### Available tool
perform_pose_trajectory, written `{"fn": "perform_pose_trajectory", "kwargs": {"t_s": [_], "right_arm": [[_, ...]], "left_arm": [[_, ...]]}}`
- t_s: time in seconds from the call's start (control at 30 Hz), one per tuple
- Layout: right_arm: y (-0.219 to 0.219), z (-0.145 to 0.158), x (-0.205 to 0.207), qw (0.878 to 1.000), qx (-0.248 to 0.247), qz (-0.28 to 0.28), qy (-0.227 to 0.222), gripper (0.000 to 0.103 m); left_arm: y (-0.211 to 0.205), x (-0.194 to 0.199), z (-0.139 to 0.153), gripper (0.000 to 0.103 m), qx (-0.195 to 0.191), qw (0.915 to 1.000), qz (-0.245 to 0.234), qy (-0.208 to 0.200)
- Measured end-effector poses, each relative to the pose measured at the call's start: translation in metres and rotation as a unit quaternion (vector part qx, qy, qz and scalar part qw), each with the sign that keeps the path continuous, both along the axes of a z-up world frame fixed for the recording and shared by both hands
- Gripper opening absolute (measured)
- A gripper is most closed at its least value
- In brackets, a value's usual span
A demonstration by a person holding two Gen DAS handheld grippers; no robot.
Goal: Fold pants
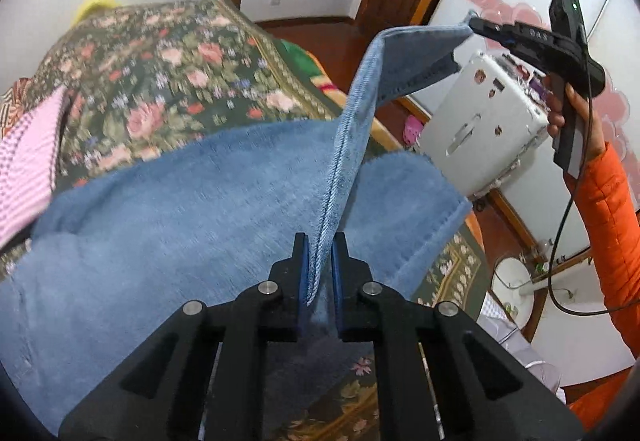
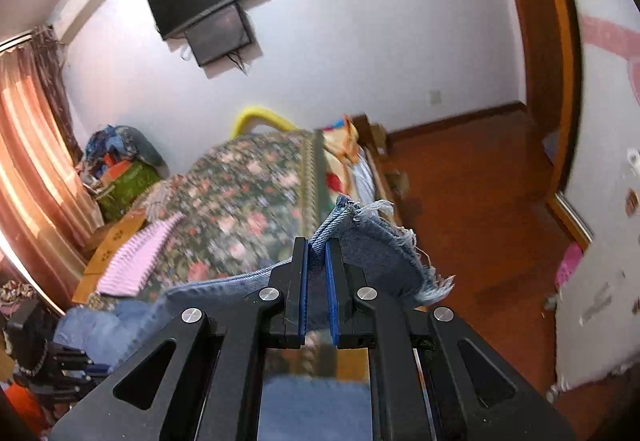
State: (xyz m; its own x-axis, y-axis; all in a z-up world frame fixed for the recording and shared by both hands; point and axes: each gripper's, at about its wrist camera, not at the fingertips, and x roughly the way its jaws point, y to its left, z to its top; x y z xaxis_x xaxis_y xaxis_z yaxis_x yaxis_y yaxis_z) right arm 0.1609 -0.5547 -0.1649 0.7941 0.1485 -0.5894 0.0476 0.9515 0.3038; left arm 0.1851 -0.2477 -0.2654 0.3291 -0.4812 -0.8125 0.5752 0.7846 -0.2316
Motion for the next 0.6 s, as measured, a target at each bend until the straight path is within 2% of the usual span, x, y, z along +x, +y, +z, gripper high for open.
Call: {"fn": "perform_pose_trajectory", "kwargs": {"t_s": [0.27, 0.6], "right_arm": [[-0.034, -0.067, -0.049, 0.996, 0.047, -0.039, 0.068, 0.007], [-0.046, -0.125, -0.101, 0.985, 0.099, -0.076, 0.117, 0.008]], "left_arm": [[-0.002, -0.018, -0.015, 0.009, 0.024, 0.9997, -0.008, -0.008], [-0.005, -0.031, -0.025, 0.009, 0.052, 0.9984, -0.015, -0.015]]}}
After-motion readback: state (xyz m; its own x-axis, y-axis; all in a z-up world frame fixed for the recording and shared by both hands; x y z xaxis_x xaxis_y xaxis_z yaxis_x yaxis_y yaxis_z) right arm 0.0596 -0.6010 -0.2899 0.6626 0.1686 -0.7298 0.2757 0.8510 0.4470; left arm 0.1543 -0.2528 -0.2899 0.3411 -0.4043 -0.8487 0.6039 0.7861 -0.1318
